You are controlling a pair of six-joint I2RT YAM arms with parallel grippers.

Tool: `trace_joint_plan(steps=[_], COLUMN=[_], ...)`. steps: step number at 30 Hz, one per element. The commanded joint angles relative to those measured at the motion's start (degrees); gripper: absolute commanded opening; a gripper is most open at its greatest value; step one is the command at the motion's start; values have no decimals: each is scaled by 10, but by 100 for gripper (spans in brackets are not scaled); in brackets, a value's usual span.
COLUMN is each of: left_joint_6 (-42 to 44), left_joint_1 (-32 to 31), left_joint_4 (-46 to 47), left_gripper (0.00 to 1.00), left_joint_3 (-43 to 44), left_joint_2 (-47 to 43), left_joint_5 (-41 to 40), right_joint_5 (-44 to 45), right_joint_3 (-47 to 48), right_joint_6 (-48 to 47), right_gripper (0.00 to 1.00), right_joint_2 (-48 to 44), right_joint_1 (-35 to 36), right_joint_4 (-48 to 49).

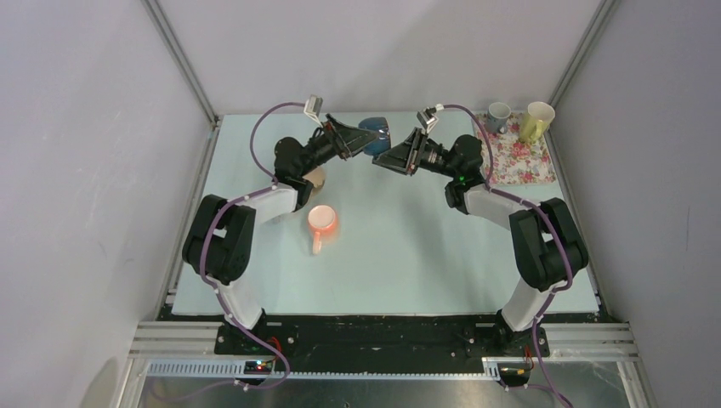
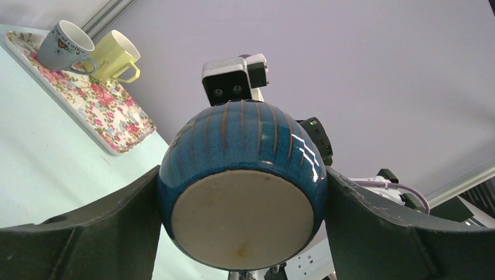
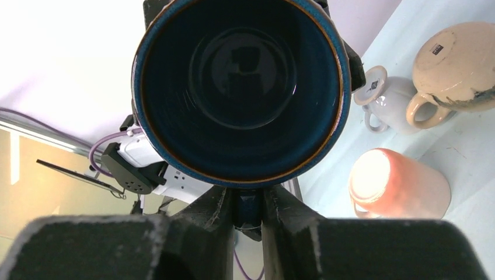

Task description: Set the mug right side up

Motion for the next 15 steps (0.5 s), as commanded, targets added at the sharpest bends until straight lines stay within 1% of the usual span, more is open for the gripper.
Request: trace_joint_plan(steps=[1, 2, 4, 5, 6, 7, 8, 9, 10, 12, 15], left_joint_6=[15, 15, 12, 11, 9, 9, 9, 9, 9, 8, 7], left_joint_1=[-15, -15, -14, -14, -13, -11, -11, -8, -7, -1, 14], left_joint_4=[31, 31, 29, 29, 29, 28, 28, 29, 29, 29, 26], left_gripper=[0, 1, 7, 17, 33, 42, 61, 71, 90, 98, 99], left_joint_3=[4, 5, 7, 9, 10, 12, 13, 14, 14, 14, 11], left_joint_2=[-8, -8, -8, -9, -11, -12, -14, -15, -18, -21, -29], left_joint_5=[24, 26, 29, 30, 31, 31, 31, 30, 29, 27, 23], right_joint_5=[10, 9, 7, 7, 4, 3, 0, -1, -5, -9, -14], right_joint_3=[7, 6, 7, 7, 8, 8, 8, 8, 10, 12, 12], right_joint_6=[-20, -24, -40, -53, -59, -69, -74, -83, -90, -107, -134], right_gripper=[0, 0, 0, 0, 0, 0, 0, 0, 0, 0, 0], right_joint_2=[-18, -19, -27, -30, -35, -38, -44, -48, -54, -65, -79], right_joint_1=[1, -2, -10, -13, -19, -23, -30, -34, -41, -53, -73], right_joint_4=[8, 7, -4, -11, -23, -27, -35, -39, -50, -68, -98])
